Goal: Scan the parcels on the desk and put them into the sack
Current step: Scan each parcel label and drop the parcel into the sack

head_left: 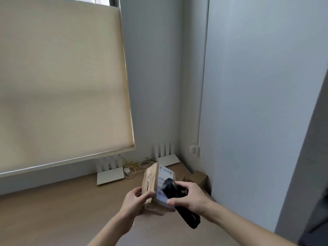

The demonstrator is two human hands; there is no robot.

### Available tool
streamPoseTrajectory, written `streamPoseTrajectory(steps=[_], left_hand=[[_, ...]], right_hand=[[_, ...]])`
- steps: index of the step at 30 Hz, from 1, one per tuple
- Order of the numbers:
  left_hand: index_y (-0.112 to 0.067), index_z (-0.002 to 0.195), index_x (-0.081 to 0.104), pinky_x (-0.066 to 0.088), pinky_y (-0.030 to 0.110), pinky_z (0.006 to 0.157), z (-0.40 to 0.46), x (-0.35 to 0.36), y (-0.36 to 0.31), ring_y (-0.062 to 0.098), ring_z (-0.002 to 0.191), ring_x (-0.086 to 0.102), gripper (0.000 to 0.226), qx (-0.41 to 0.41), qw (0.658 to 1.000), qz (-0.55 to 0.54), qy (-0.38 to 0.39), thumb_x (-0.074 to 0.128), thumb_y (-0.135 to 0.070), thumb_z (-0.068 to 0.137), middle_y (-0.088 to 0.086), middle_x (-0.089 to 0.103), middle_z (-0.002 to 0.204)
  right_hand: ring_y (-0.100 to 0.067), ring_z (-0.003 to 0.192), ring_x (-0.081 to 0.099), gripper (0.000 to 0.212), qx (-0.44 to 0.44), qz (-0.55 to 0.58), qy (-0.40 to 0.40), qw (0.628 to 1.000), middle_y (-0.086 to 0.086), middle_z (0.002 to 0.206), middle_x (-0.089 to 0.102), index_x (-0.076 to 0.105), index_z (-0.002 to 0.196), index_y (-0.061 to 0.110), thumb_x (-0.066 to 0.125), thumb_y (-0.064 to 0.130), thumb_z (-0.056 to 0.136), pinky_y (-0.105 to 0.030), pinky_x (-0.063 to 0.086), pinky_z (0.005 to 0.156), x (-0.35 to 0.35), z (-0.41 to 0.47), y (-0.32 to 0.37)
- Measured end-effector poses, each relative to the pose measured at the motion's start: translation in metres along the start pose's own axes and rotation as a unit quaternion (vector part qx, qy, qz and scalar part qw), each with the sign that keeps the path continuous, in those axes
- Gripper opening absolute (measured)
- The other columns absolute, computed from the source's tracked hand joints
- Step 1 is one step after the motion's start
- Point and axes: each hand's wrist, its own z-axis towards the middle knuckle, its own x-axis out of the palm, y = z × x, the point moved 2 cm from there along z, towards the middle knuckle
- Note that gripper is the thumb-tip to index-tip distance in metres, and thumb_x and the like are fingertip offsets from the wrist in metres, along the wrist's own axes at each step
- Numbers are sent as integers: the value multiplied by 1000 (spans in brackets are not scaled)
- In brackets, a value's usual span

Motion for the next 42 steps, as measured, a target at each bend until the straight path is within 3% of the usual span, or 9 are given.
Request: streamPoseTrajectory(steps=[3,8,14,20,26,31,36,39,42], left_hand=[[-17,113,71,56,35,68,-20,-9,-20,18,76,73,69,23,1000,4,-12,80,-43,50,2,78,96],[-15,116,68,58,34,69,-48,-15,-47,20,78,73,77,39,998,15,-36,77,-49,48,3,78,95],[-18,128,57,53,25,54,-77,-13,-66,18,78,74,92,62,995,-14,-75,77,-45,42,5,72,112],[-22,131,56,54,31,62,-96,-12,-74,24,87,74,92,79,991,-40,-100,78,-39,43,4,75,106],[-25,133,53,55,36,72,-110,-9,-69,23,99,69,98,74,992,-41,-93,83,-39,41,3,71,114],[-22,112,52,53,46,95,-118,-10,-71,17,104,65,89,59,990,-8,-131,84,-64,41,1,66,110],[-13,125,53,59,40,84,-115,-11,-72,20,96,70,104,79,984,-10,-158,90,-53,36,6,71,107],[-40,151,28,58,46,90,-113,-12,-71,23,104,68,124,106,984,-2,-142,97,-33,48,8,65,116],[-58,147,20,60,44,84,-113,-12,-72,23,107,65,128,125,984,10,-126,94,-23,49,7,61,117]], right_hand=[[0,99,70,67,-7,-78,-20,997,18,104,77,75,119,35,96,46,56,-29,56,96,-12,-7,8],[2,91,69,62,-12,-195,-49,979,22,94,75,72,105,48,87,61,46,-32,58,89,-34,-25,28],[-7,101,68,90,-15,-287,-30,957,17,107,74,66,128,47,80,67,42,-28,56,85,-46,-40,41],[-4,97,70,71,-47,-132,37,989,12,103,77,75,120,34,95,49,54,-31,57,95,-40,-47,58],[-4,107,69,83,-53,-16,43,998,12,116,75,71,130,26,98,49,55,-21,55,95,-21,-45,64],[-5,111,68,91,-70,-22,32,997,13,117,75,70,133,27,99,50,50,-32,54,105,-18,-38,59],[1,105,69,85,-79,-5,28,996,19,107,76,70,132,27,99,44,54,-21,53,100,-12,-39,56],[6,101,66,77,-80,16,22,996,25,102,70,66,132,30,99,32,63,-11,48,90,-15,-41,56],[4,105,63,83,-79,16,25,996,24,106,67,63,139,25,99,32,65,-13,46,92,-18,-38,58]])
